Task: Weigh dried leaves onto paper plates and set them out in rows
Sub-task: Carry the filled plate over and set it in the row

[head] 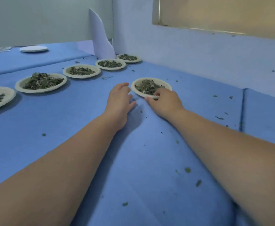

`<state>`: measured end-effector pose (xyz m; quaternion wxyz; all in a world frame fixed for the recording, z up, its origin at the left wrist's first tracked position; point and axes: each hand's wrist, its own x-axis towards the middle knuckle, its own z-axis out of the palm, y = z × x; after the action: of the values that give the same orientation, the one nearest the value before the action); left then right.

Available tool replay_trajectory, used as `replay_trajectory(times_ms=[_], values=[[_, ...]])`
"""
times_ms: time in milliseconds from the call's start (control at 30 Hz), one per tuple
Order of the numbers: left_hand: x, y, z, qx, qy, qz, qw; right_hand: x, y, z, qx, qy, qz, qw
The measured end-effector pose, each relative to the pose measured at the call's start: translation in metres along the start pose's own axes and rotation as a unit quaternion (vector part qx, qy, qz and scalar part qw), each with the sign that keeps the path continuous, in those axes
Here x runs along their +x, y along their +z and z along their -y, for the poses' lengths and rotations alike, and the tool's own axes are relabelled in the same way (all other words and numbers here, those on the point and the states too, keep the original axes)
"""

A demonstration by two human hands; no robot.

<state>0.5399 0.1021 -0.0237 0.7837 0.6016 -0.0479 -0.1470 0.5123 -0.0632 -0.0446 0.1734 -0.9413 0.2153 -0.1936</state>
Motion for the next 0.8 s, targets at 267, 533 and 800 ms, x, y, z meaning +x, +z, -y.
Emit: replay_trajectory(times_ms=[267, 533, 800], values=[[0.002, -0.015, -0.005, -0.264, -0.065, 0.073, 0.96, 0.13, 0.04, 0.015, -0.033, 0.046, -0.01, 0.998], [0.004, -0.015, -0.003, -0.269, -0.081, 0.103, 0.954, 0.148, 0.047, 0.015, -0.129, 0.031, -0.1, 0.986], [-0.001, -0.018, -0.007, -0.275, -0.095, 0.086, 0.953, 0.161, 0.055, 0.015, -0.122, -0.004, -0.015, 0.992]])
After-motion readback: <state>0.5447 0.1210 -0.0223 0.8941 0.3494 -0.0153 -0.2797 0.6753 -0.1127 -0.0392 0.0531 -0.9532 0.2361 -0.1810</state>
